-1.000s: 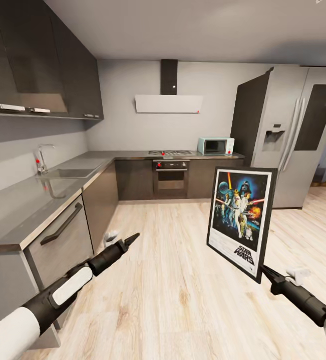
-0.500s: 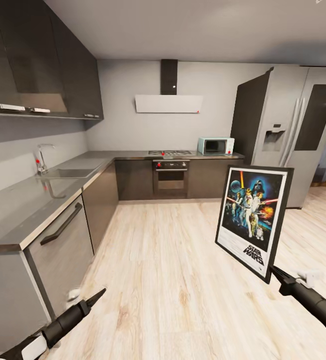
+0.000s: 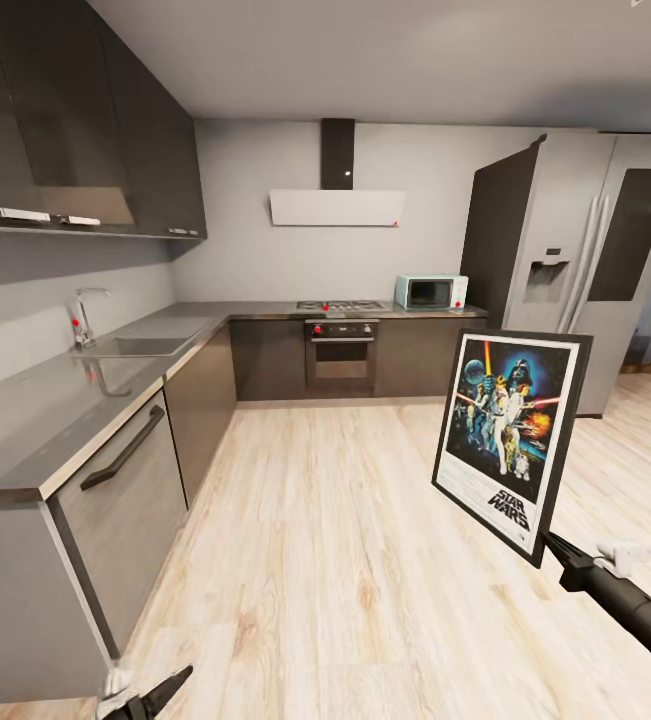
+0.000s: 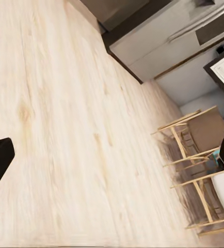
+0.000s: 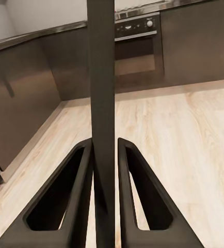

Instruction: Pick up the poster from the kitchen countertop and hang it on one of the wall nails in the kitchen.

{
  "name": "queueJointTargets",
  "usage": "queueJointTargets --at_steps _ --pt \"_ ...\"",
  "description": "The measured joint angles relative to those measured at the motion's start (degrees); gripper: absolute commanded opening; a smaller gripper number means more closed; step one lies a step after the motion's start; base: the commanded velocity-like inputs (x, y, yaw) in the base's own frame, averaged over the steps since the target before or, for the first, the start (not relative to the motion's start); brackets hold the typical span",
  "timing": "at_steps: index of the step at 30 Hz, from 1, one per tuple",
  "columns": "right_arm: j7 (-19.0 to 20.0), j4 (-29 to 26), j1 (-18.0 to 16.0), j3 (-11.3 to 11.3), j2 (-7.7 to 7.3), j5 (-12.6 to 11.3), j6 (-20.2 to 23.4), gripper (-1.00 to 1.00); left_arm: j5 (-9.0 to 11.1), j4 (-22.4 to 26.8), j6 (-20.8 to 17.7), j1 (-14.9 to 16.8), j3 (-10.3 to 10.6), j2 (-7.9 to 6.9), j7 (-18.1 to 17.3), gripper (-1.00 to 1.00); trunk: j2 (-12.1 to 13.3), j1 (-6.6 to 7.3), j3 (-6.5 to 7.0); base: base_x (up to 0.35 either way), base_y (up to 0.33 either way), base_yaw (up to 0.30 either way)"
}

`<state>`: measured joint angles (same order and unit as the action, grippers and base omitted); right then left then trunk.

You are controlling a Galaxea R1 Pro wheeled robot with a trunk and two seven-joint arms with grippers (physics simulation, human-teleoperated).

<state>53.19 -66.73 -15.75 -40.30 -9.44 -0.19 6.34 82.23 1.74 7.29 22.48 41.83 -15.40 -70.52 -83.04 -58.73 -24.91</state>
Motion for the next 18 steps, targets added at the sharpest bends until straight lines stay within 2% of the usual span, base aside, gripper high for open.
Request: queueJointTargets --at_steps 18 --pt "0.1 -3.2 0.0 -0.1 0.39 0.0 0.0 -1.0 0.0 -0.2 0.3 -5.1 -0.2 -0.25 -0.2 1.0 0.0 0.0 0.0 0.0 0.0 0.0"
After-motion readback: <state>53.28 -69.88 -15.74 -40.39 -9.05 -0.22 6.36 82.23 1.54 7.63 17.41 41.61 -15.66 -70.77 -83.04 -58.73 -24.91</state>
